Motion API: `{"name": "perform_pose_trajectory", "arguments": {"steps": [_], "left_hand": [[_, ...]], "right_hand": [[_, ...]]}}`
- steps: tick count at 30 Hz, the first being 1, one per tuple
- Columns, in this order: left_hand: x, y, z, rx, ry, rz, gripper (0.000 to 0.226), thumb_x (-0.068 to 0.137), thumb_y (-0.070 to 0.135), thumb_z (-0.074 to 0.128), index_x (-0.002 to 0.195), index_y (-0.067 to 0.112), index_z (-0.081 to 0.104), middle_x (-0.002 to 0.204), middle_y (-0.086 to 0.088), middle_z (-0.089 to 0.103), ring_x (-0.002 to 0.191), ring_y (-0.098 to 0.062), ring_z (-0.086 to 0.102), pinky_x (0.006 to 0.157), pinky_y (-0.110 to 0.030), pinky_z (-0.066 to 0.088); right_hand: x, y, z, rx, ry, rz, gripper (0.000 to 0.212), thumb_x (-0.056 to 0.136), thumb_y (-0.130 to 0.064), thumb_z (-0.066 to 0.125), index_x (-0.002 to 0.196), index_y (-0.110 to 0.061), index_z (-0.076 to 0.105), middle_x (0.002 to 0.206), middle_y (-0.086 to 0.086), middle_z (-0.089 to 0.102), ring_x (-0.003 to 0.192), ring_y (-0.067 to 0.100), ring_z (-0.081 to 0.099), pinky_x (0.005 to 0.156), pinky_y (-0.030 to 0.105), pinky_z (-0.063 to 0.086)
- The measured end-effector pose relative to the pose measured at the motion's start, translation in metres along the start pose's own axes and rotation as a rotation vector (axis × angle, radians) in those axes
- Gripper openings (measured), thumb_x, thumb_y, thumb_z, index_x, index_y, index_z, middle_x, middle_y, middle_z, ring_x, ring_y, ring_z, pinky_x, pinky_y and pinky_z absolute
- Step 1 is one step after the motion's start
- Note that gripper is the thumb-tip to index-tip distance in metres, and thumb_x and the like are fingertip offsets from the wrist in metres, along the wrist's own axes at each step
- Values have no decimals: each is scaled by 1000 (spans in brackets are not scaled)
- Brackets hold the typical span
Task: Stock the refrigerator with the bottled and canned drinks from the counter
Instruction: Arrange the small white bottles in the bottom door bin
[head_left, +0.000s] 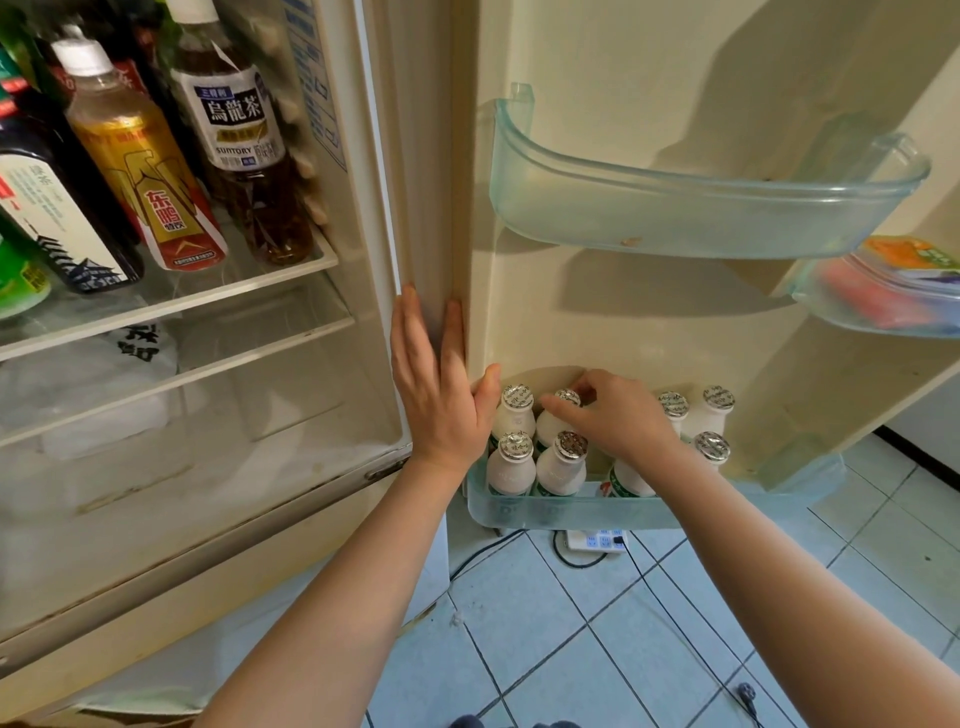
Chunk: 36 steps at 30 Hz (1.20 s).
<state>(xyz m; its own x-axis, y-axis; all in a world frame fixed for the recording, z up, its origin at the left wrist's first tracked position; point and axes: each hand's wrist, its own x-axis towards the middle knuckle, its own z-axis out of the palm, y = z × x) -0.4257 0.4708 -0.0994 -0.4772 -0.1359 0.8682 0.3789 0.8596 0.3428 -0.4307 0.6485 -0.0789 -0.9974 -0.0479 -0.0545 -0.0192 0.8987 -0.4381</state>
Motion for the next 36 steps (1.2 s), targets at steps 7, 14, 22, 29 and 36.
{"name": "perform_pose_trajectory", "arguments": {"steps": [7, 14, 22, 29, 36], "left_hand": [[-3, -4, 5, 3, 21, 11, 57, 98, 44, 27, 133, 1, 38, 141, -36, 26, 136, -42, 24, 114, -42, 20], [-6, -2, 5, 19, 6, -25, 54, 97, 39, 32, 133, -2, 38, 144, -33, 22, 136, -42, 23, 114, -43, 19], [-8, 1, 5, 42, -5, -69, 57, 96, 36, 34, 130, -9, 42, 145, -36, 23, 138, -40, 22, 116, -34, 13], [-8, 1, 4, 56, 9, -54, 49, 90, 26, 41, 129, -3, 36, 142, -41, 25, 135, -41, 24, 115, -37, 16], [-7, 2, 4, 64, 24, -46, 49, 87, 24, 42, 128, -3, 37, 142, -40, 26, 134, -42, 26, 114, -38, 17]], "right_hand": [[-31, 27, -27, -16, 112, -12, 31, 90, -45, 51, 108, -22, 60, 97, -5, 67, 90, 16, 63, 72, 33, 53], [-52, 50, -32, -216, 102, -73, 31, 87, -41, 54, 114, -25, 59, 101, -4, 67, 85, 17, 58, 60, 25, 38], [-52, 65, -31, -362, 113, -229, 35, 85, -47, 55, 114, -28, 59, 92, -5, 69, 87, 20, 62, 83, 31, 36], [-45, 69, -26, -268, 87, -346, 37, 89, -42, 54, 122, -27, 56, 105, -5, 69, 93, 18, 63, 83, 30, 41], [-40, 63, -24, -130, -42, -385, 38, 89, -39, 57, 125, -27, 54, 113, -2, 66, 101, 20, 60, 77, 27, 42]]}}
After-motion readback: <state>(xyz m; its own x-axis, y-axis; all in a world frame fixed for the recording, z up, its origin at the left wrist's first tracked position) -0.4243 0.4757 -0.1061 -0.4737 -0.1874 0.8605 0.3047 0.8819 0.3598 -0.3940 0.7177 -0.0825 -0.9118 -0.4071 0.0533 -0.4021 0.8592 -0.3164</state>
